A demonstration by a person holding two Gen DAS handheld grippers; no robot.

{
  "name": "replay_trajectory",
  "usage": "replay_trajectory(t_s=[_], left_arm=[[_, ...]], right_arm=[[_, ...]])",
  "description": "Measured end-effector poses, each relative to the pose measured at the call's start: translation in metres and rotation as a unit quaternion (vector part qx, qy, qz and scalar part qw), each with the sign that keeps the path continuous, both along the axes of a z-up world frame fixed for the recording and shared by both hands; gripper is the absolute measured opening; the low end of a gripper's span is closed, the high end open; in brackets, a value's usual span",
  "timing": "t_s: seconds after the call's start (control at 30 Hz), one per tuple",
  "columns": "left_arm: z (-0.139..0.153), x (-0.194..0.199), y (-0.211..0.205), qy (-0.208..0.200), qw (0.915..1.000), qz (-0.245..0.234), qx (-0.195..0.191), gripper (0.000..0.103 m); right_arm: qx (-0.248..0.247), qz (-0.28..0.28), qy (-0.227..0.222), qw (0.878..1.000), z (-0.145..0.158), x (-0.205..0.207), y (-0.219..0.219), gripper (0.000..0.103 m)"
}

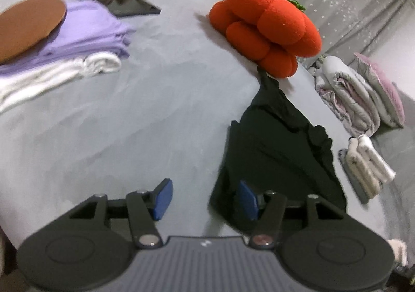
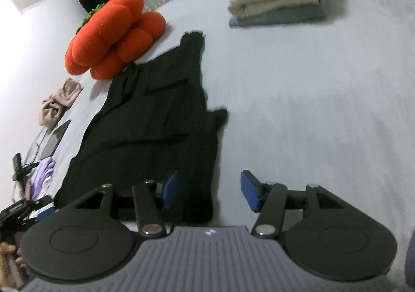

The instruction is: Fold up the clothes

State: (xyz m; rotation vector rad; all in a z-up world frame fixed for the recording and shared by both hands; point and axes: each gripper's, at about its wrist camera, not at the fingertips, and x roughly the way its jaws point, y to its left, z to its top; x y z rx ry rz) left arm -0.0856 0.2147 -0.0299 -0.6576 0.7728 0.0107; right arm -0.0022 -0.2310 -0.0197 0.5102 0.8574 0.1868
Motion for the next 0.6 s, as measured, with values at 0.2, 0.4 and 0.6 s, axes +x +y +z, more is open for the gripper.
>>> replay_trajectory(t_s=[0.2,0.4,0.6], left_arm=[[-0.004,-0.002,0.013,0.046,0.9954,-0.006,-0.084,0.057],[-0.022,0.001,0.013,0.047,0.9880,0.005,-0.147,0.058],[-0.023,0.005,0.001,0.014,0.9908,0.010,-0.134,0.057]], right_arm=[[0.079,0.020,0.045,0.996,-0.004,-0.015,-0.003,0.057],[0.126,0.015,0.052,0.991,-0.017,-0.007,0.004,0.057],[0.180,-0.035,0.032,0.983,-0.031,0.005,-0.002,0.041]])
